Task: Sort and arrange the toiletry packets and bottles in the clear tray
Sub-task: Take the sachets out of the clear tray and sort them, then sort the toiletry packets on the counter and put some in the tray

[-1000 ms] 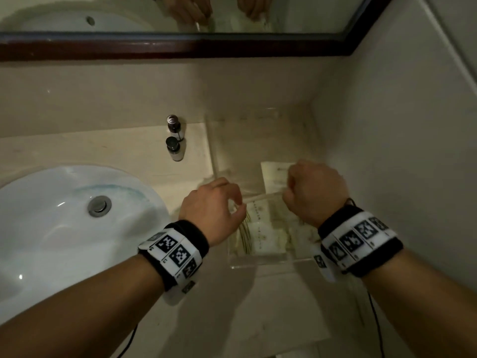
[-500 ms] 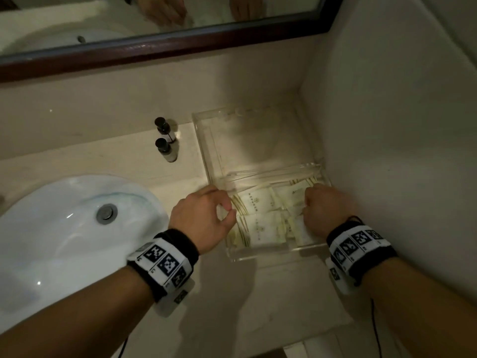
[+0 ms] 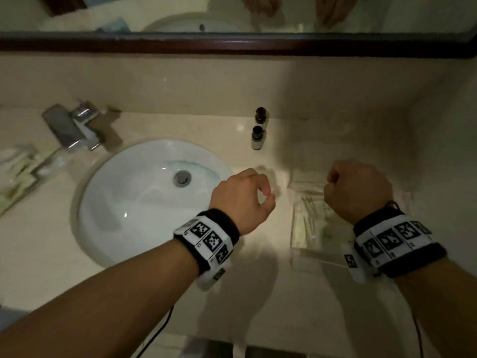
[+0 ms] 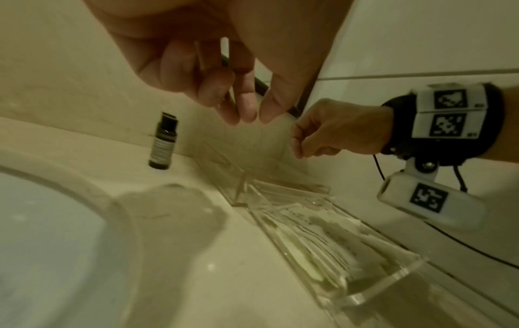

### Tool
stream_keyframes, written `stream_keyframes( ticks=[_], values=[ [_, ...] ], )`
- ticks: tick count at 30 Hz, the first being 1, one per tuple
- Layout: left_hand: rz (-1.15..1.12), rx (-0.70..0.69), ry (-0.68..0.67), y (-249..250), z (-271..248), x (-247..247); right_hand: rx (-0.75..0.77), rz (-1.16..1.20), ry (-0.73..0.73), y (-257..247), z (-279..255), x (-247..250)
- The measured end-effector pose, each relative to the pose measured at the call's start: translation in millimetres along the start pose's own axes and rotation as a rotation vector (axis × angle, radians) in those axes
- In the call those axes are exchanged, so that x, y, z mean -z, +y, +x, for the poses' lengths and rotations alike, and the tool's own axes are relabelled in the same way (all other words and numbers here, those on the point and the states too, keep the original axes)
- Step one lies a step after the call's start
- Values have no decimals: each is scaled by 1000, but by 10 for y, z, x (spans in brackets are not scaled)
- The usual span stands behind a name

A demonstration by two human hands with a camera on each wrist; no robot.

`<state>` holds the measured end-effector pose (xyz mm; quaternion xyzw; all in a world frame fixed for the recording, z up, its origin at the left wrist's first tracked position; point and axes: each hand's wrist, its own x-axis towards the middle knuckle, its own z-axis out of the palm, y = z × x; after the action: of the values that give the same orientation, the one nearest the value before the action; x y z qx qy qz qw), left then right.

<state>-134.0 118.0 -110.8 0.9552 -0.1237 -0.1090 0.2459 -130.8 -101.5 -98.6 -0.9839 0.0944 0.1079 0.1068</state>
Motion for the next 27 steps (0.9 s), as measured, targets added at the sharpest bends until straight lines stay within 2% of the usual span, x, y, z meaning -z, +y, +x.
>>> stream_keyframes(
  ticks=[6,13,19,27],
  values=[
    [-25,79,125,-494,-139,482,203,3,20,-942,172,-6],
    [-97,208,273,-1357,-432,1053,409,-10,32,-2245,137,-63],
    [-119,303,296,-2330,-712,1499,552,34,26,-3535,-9,-307],
    [-109,534,338,-3829,-1109,2094,692,6,-22,-5200,-82,-846]
  ],
)
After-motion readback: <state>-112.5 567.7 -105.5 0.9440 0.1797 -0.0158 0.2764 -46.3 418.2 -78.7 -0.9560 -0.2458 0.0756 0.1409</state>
